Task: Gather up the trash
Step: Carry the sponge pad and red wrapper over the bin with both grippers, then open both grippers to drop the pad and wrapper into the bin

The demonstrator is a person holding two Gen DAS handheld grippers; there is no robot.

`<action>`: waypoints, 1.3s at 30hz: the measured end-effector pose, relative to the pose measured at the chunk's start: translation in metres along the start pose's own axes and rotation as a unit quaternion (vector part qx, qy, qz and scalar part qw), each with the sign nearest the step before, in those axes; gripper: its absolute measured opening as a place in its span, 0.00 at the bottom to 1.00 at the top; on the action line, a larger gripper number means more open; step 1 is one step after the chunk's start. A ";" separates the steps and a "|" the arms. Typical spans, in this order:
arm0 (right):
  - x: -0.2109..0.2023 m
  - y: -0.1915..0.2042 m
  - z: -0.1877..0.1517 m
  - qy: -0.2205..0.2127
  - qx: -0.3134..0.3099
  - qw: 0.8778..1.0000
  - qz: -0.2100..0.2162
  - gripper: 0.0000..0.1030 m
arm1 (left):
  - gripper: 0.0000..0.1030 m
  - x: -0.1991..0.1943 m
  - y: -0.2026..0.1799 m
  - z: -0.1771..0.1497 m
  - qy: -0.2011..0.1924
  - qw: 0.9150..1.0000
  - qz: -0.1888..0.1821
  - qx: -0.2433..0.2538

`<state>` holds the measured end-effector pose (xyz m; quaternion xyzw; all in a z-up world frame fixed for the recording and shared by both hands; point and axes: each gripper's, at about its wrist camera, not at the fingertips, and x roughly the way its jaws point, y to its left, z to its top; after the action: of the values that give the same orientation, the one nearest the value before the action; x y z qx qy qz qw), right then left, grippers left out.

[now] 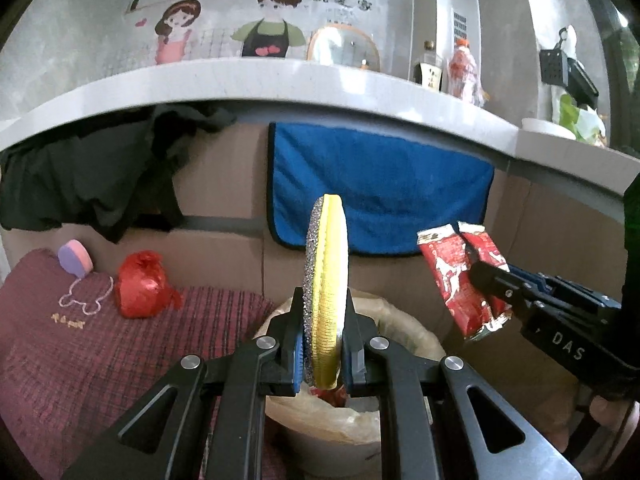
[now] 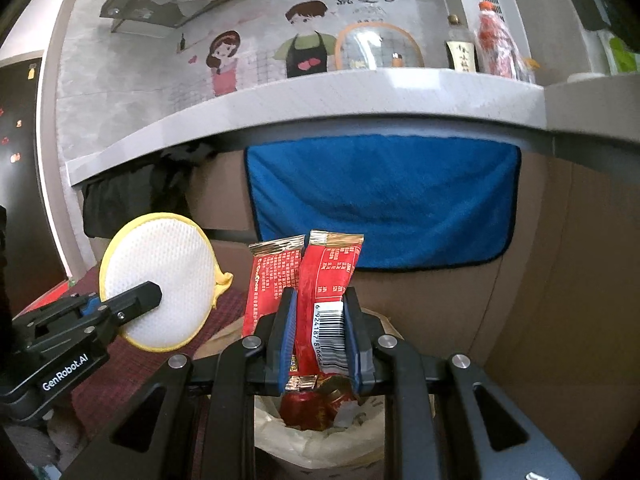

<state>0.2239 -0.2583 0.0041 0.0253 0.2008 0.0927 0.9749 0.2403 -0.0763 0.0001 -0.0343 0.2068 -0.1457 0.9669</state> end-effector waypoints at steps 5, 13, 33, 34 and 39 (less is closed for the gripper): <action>0.015 -0.011 -0.005 0.011 0.010 1.000 0.000 0.20 | 0.14 0.013 0.003 -0.006 0.007 1.000 0.000 -0.011; 0.015 -0.008 -0.007 0.021 0.009 1.000 -0.003 0.20 | 0.14 0.027 0.005 -0.011 0.013 1.000 0.003 -0.012; 0.041 -0.016 -0.015 0.049 0.029 0.998 -0.005 0.20 | 0.14 0.061 0.005 -0.026 0.044 0.999 0.005 -0.014; 0.042 -0.018 -0.017 0.051 0.032 0.998 -0.004 0.20 | 0.14 0.062 0.005 -0.026 0.045 0.999 0.005 -0.014; 0.049 -0.022 -0.022 0.059 0.042 0.997 -0.002 0.20 | 0.14 0.067 0.006 -0.026 0.053 0.998 0.000 -0.018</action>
<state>0.2635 -0.2701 -0.0371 0.0600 0.2613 0.0838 0.9597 0.2899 -0.0906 -0.0509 -0.0438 0.2601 -0.1437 0.9538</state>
